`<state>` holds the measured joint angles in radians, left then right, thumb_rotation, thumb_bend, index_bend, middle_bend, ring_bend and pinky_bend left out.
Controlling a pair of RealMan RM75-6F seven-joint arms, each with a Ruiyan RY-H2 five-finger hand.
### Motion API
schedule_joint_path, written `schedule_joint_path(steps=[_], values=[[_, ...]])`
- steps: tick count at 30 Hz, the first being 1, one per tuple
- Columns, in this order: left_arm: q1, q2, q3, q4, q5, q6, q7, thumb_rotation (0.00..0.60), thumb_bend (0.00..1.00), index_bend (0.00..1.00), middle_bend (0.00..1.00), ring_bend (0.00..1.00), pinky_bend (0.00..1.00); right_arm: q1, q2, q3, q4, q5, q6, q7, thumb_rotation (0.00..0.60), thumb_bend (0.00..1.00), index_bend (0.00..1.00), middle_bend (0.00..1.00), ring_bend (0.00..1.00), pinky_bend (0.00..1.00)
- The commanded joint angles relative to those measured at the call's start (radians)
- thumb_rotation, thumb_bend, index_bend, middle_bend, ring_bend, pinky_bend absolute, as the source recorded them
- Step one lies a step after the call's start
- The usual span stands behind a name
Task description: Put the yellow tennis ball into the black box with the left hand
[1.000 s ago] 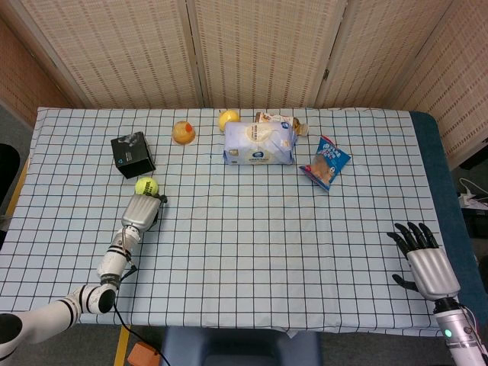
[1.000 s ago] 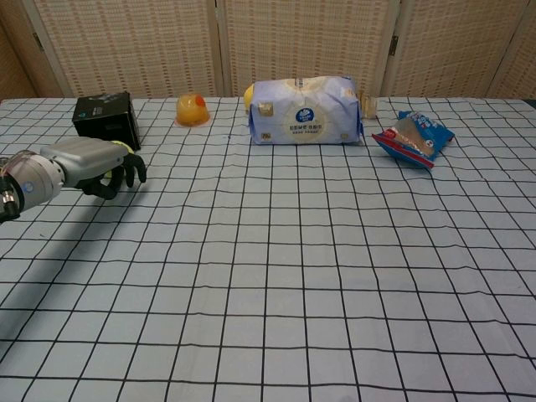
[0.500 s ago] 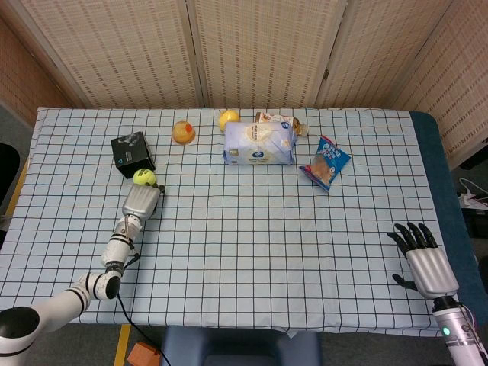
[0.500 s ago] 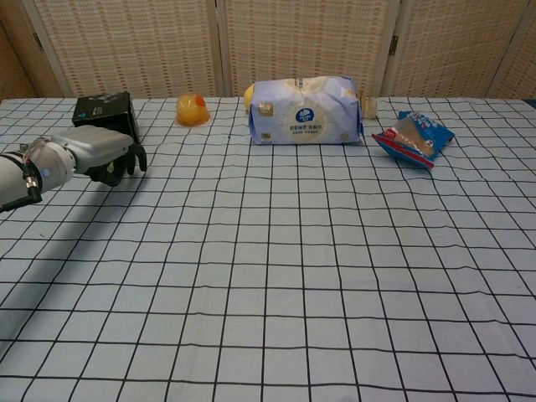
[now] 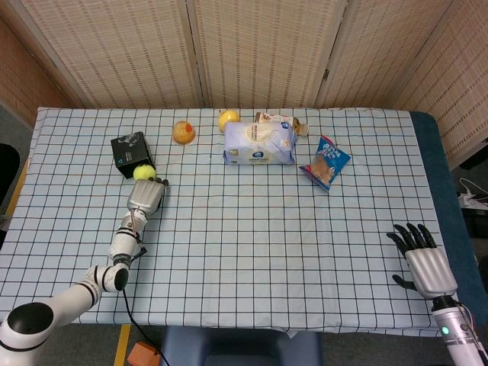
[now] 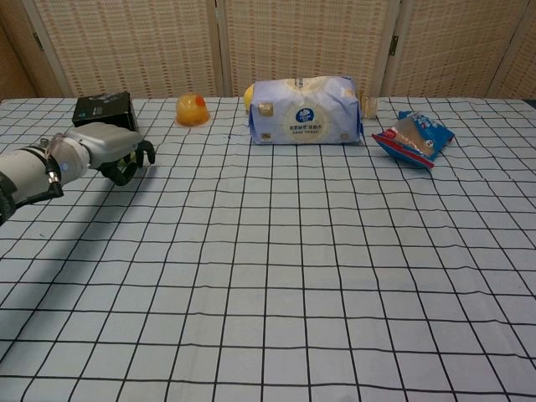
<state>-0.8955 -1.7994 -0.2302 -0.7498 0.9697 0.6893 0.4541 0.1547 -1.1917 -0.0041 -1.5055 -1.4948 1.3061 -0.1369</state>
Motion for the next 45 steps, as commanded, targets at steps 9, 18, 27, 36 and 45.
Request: schedule_joint_path(steps=[9,18,27,36,45], values=[[-0.031,-0.031,-0.029,0.075,-0.040,-0.054,-0.017,0.600,0.63,0.02,0.07,0.08,0.33,0.008,-0.002,0.003,0.005,0.013,-0.018,0.001,0.600,0.06,0.18,0.08,0.02,0.00],[-0.050,-0.041,-0.033,0.126,-0.050,-0.074,-0.003,0.600,0.62,0.01,0.07,0.07,0.32,0.010,-0.005,0.002,0.012,0.020,-0.027,0.001,0.600,0.06,0.18,0.08,0.02,0.00],[-0.069,-0.050,-0.043,0.172,-0.058,-0.114,-0.016,0.600,0.57,0.00,0.03,0.03,0.29,0.010,-0.010,0.001,0.021,0.023,-0.027,0.003,0.600,0.06,0.18,0.08,0.02,0.00],[-0.077,-0.058,-0.061,0.199,-0.070,-0.154,-0.064,0.600,0.52,0.00,0.01,0.01,0.23,0.012,-0.012,0.004,0.029,0.029,-0.032,0.006,0.600,0.06,0.18,0.08,0.02,0.00],[-0.076,-0.068,-0.068,0.225,-0.060,-0.154,-0.108,0.600,0.51,0.00,0.00,0.00,0.13,0.014,-0.014,0.004,0.033,0.038,-0.040,0.002,0.600,0.06,0.18,0.08,0.02,0.00]])
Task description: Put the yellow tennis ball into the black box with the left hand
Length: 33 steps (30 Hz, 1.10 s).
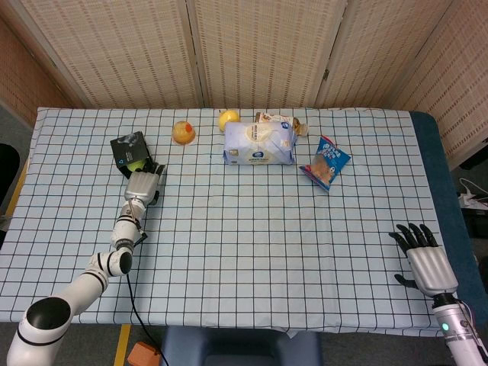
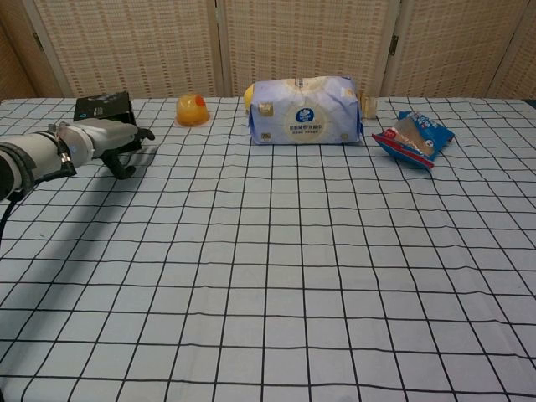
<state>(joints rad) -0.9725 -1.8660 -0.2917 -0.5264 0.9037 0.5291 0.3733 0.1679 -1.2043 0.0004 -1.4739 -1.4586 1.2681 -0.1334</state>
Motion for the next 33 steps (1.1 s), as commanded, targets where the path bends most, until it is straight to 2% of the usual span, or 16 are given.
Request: schedule_joint_path(steps=[1,10,16,22,33], values=[[0.002,0.002,-0.007,0.001,0.013,0.005,-0.040,0.600,0.51,0.00,0.00,0.00,0.13,0.000,-0.002,0.000,0.001,0.002,-0.002,-0.001,0.600,0.07,0.18,0.08,0.02,0.00],[0.009,0.013,0.002,0.000,0.025,-0.009,-0.047,0.600,0.50,0.00,0.00,0.00,0.12,0.000,-0.002,-0.002,0.001,-0.001,0.002,-0.003,0.600,0.06,0.18,0.08,0.02,0.00],[0.024,0.037,0.008,-0.045,0.015,0.005,-0.019,0.600,0.50,0.00,0.00,0.00,0.12,-0.003,-0.001,-0.004,-0.002,-0.008,0.009,0.001,0.600,0.06,0.18,0.08,0.02,0.00],[0.062,0.091,0.024,-0.156,-0.001,0.054,0.027,0.600,0.50,0.00,0.00,0.00,0.12,-0.004,0.004,-0.006,-0.007,-0.019,0.017,0.012,0.600,0.06,0.18,0.08,0.02,0.00],[0.171,0.271,0.089,-0.454,0.003,0.207,0.107,0.600,0.50,0.00,0.01,0.01,0.12,-0.008,0.011,-0.013,-0.015,-0.042,0.034,0.023,0.600,0.06,0.18,0.08,0.02,0.00]])
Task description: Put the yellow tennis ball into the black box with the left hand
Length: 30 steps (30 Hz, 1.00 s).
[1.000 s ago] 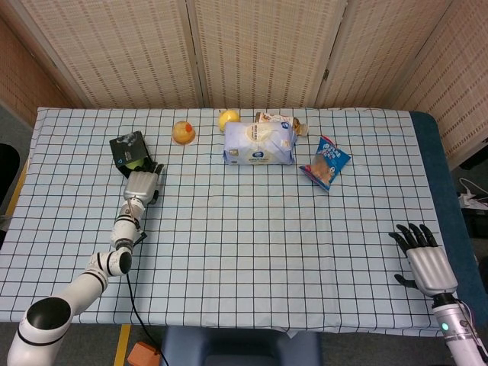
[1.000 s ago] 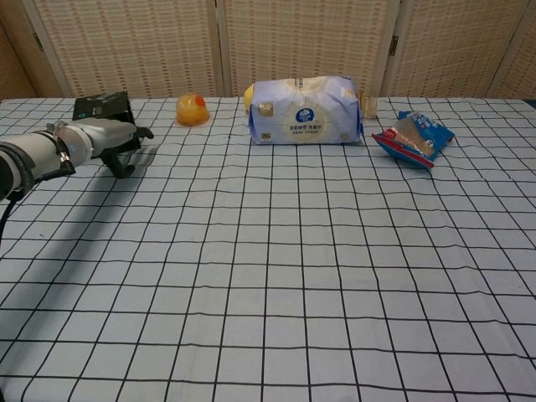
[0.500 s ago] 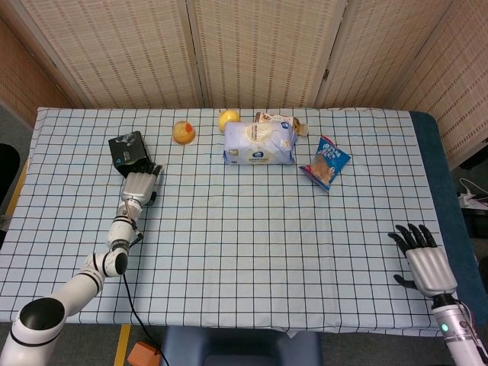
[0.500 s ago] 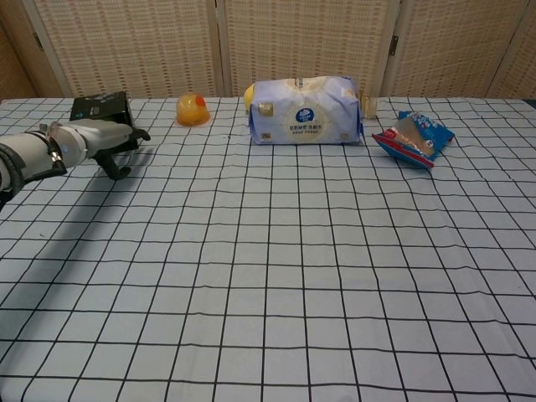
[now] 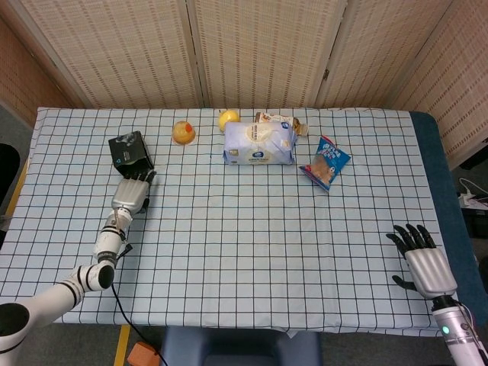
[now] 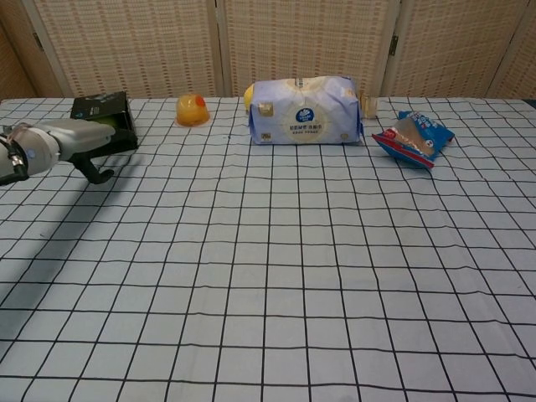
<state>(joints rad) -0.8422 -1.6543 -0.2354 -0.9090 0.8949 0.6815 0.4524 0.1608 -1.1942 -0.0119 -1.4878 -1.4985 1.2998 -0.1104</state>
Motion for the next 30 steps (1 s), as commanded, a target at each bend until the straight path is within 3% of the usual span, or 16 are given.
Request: schedule_joint_path(steps=[1,12,20,25,30], values=[[0.052,0.076,0.046,-0.094,0.026,0.072,0.033,0.600,0.50,0.00,0.02,0.01,0.12,-0.001,0.001,-0.001,-0.002,-0.003,0.003,-0.001,0.600,0.06,0.18,0.08,0.02,0.00],[0.171,0.213,0.169,-0.260,0.282,0.261,-0.070,0.600,0.50,0.21,0.21,0.12,0.13,0.000,-0.001,-0.006,-0.004,-0.008,-0.002,-0.008,0.600,0.06,0.18,0.08,0.02,0.00],[0.260,0.290,0.266,-0.314,0.504,0.423,-0.211,0.600,0.50,0.22,0.22,0.13,0.13,0.000,0.001,-0.006,-0.007,-0.013,0.001,-0.002,0.600,0.06,0.18,0.08,0.02,0.00],[0.322,0.308,0.318,-0.270,0.609,0.531,-0.264,0.600,0.50,0.23,0.23,0.13,0.13,0.001,0.004,-0.006,-0.009,-0.013,0.000,0.004,0.600,0.06,0.18,0.08,0.02,0.00],[0.406,0.279,0.325,-0.201,0.590,0.593,-0.271,0.600,0.50,0.24,0.24,0.13,0.13,0.004,0.004,-0.004,-0.008,-0.010,-0.004,0.003,0.600,0.06,0.18,0.08,0.02,0.00]])
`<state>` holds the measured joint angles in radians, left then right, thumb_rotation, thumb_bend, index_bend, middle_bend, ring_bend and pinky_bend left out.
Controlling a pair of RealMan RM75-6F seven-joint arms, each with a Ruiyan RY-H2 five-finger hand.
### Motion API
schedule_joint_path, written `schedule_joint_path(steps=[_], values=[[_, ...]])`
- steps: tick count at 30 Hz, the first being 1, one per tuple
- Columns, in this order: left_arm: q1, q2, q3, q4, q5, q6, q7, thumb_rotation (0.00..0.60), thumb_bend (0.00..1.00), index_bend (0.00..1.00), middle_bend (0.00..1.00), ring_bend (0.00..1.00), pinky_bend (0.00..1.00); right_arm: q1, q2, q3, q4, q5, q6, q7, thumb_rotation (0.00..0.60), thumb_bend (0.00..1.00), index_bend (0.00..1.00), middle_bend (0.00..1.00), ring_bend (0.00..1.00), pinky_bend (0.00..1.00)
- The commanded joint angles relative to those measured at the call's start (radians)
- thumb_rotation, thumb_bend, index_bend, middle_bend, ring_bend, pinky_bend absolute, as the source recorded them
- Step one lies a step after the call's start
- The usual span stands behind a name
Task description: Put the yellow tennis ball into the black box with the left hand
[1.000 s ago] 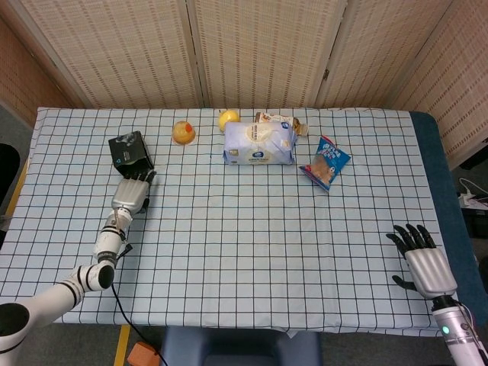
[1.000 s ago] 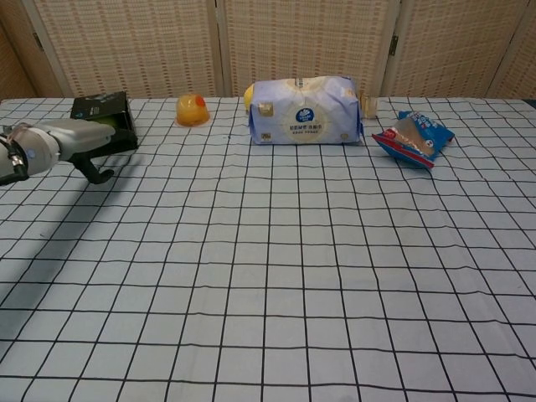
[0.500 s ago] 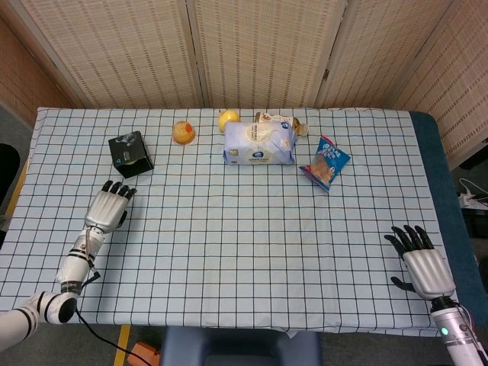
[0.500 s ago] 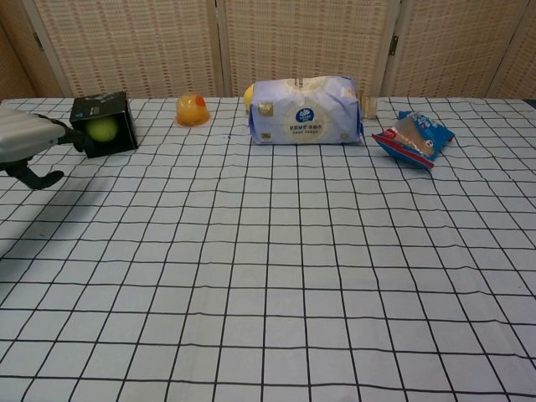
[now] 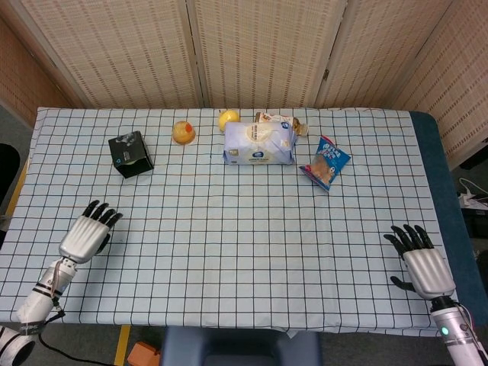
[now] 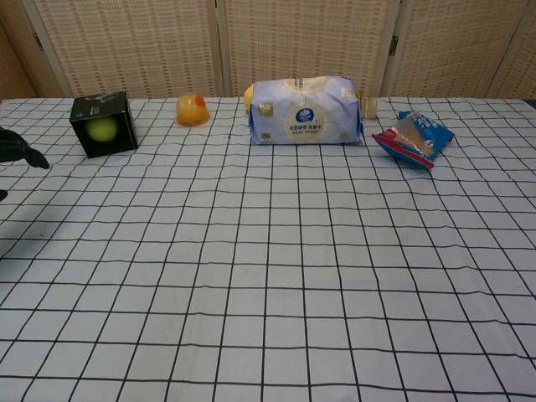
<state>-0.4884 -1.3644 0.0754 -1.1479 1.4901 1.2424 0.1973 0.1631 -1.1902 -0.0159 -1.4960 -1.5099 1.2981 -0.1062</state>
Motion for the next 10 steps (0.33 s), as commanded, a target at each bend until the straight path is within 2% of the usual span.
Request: schedule_joint_path(steps=[1,10], values=[[0.065,-0.014,0.010,0.041,-0.016,0.037,-0.014,0.600,0.50,0.24,0.24,0.13,0.13,0.002,-0.001,0.000,0.000,0.001,-0.004,-0.002,0.600,0.06,0.18,0.08,0.02,0.00],[0.157,-0.016,-0.029,-0.015,-0.056,0.126,-0.026,0.600,0.50,0.25,0.24,0.13,0.13,0.004,-0.010,-0.005,0.004,0.000,-0.013,-0.019,0.600,0.06,0.18,0.08,0.02,0.00]])
